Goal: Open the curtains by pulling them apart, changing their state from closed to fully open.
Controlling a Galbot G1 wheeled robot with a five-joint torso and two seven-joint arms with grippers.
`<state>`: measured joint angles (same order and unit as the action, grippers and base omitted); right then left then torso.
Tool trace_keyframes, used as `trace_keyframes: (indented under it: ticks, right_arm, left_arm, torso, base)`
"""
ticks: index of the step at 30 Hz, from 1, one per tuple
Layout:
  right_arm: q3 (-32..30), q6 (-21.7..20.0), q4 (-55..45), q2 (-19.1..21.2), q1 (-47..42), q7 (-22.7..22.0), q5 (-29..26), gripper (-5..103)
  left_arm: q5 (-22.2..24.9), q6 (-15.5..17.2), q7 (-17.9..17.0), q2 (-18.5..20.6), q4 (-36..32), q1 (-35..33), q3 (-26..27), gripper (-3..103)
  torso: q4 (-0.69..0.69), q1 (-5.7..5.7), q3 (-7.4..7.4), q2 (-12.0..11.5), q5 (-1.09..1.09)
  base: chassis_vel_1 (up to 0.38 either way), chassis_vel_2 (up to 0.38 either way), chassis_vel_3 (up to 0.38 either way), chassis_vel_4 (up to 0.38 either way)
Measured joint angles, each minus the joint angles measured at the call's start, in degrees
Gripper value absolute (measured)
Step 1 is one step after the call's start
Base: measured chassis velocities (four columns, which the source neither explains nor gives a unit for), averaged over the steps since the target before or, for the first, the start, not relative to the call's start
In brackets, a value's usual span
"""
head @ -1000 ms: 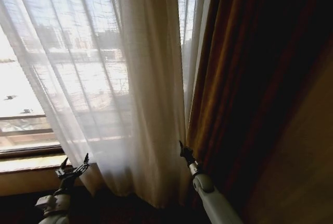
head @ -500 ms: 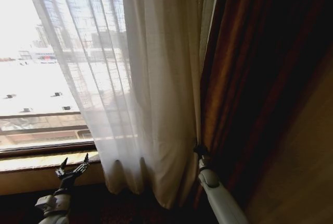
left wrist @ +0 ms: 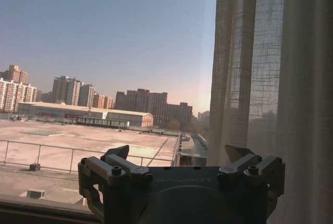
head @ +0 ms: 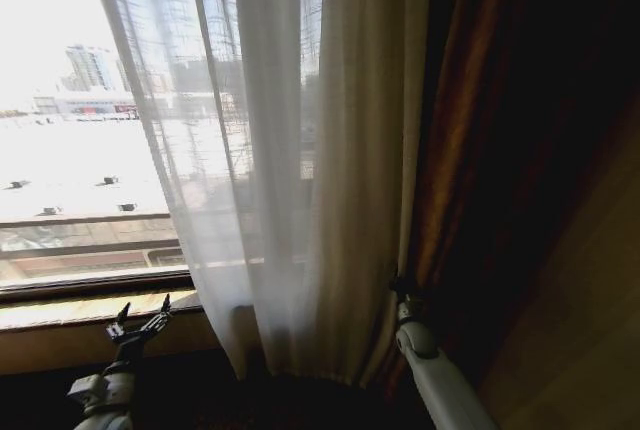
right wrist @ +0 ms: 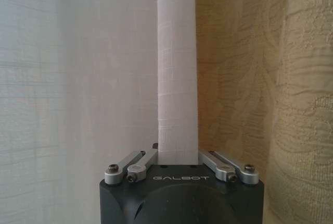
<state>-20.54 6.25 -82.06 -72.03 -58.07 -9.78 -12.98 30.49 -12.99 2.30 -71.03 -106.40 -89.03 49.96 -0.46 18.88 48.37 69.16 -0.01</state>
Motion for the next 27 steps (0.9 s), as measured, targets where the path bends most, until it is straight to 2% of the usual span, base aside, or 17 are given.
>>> trace_keyframes:
  ticks: [1,3,4,6,7,9,10,12,13,15,16,18,19,20,27]
  right_arm:
    - [0.3,0.3,-0.9,0.2,-0.7,1.0,-0.1,20]
    - [0.7,1.0,-2.9,0.6,-2.1,2.8,-0.1,31]
    - [0.7,1.0,-2.9,0.6,-2.1,2.8,-0.1,31]
    - [0.7,2.4,-4.4,1.0,-3.3,4.5,0.5,41]
    - [0.7,2.9,-5.4,1.2,-4.1,5.2,0.9,41]
    - [0.5,3.7,-7.6,1.8,-5.9,5.9,1.5,52]
    - [0.5,3.7,-7.6,1.8,-5.9,5.9,1.5,52]
    - [0.1,4.1,-9.3,2.1,-7.7,6.5,2.0,63]
    - [0.0,4.3,-10.1,2.2,-8.5,6.6,2.2,63]
    - [-0.3,4.5,-12.0,2.4,-10.7,6.6,2.4,74]
    - [-0.3,4.5,-12.0,2.4,-10.7,6.6,2.4,74]
    - [-0.5,4.9,-13.8,2.6,-12.7,6.3,2.6,85]
    - [-0.6,5.0,-14.4,2.6,-13.3,6.2,2.7,85]
    - [-0.9,5.2,-15.2,2.5,-13.9,6.1,2.7,96]
    - [-1.1,5.2,-17.7,2.0,-16.1,5.9,3.1,100]
  left_arm:
    - [0.0,0.0,0.0,0.0,0.0,0.0,0.0,100]
    - [0.0,0.0,0.0,0.0,0.0,0.0,0.0,100]
    - [0.0,0.0,0.0,0.0,0.0,0.0,0.0,100]
    - [0.0,0.0,0.0,0.0,0.0,0.0,0.0,100]
    - [0.0,0.0,0.0,0.0,0.0,0.0,0.0,100]
    - [0.0,0.0,0.0,0.0,0.0,0.0,0.0,100]
    - [0.0,0.0,0.0,0.0,0.0,0.0,0.0,100]
    - [0.0,0.0,0.0,0.0,0.0,0.0,0.0,100]
    - [0.0,0.0,0.0,0.0,0.0,0.0,0.0,100]
    - [0.0,0.0,0.0,0.0,0.0,0.0,0.0,100]
    - [0.0,0.0,0.0,0.0,0.0,0.0,0.0,100]
    - [0.0,0.0,0.0,0.0,0.0,0.0,0.0,100]
    - [0.0,0.0,0.0,0.0,0.0,0.0,0.0,100]
    - [0.0,0.0,0.0,0.0,0.0,0.0,0.0,100]
    - [0.0,0.0,0.0,0.0,0.0,0.0,0.0,100]
  torso:
    - [-0.01,0.00,0.00,0.0,0.01]
    - [-0.01,0.00,0.00,0.0,0.00]
    - [-0.01,0.00,0.00,0.0,0.00]
    - [-0.01,0.00,0.00,0.0,0.00]
    - [-0.01,0.00,0.00,0.0,0.01]
    - [-0.01,0.00,0.00,0.0,-0.01]
    - [-0.01,0.00,0.00,0.0,-0.01]
    - [0.00,0.00,0.00,0.0,0.00]
    - [-0.01,0.00,0.00,0.0,0.00]
    - [-0.01,0.00,0.00,0.0,0.00]
    - [-0.01,0.00,0.00,0.0,0.00]
    - [-0.01,0.00,0.00,0.0,0.00]
    - [-0.01,0.00,0.00,0.0,0.00]
    - [-0.01,0.00,0.00,0.0,0.00]
    - [-0.01,0.00,0.00,0.0,0.00]
  base:
    - [0.000,0.000,0.000,0.000]
    - [0.000,0.000,0.000,0.000]
    - [0.000,0.000,0.000,0.000]
    - [0.000,0.000,0.000,0.000]
    - [0.000,0.000,0.000,0.000]
    - [0.000,0.000,0.000,0.000]
    - [0.000,0.000,0.000,0.000]
    - [0.000,0.000,0.000,0.000]
    - [0.000,0.000,0.000,0.000]
    - [0.000,0.000,0.000,0.000]
    - [0.000,0.000,0.000,0.000]
    - [0.000,0.000,0.000,0.000]
    - [0.000,0.000,0.000,0.000]
    - [0.000,0.000,0.000,0.000]
    - [0.034,0.036,-0.033,-0.032]
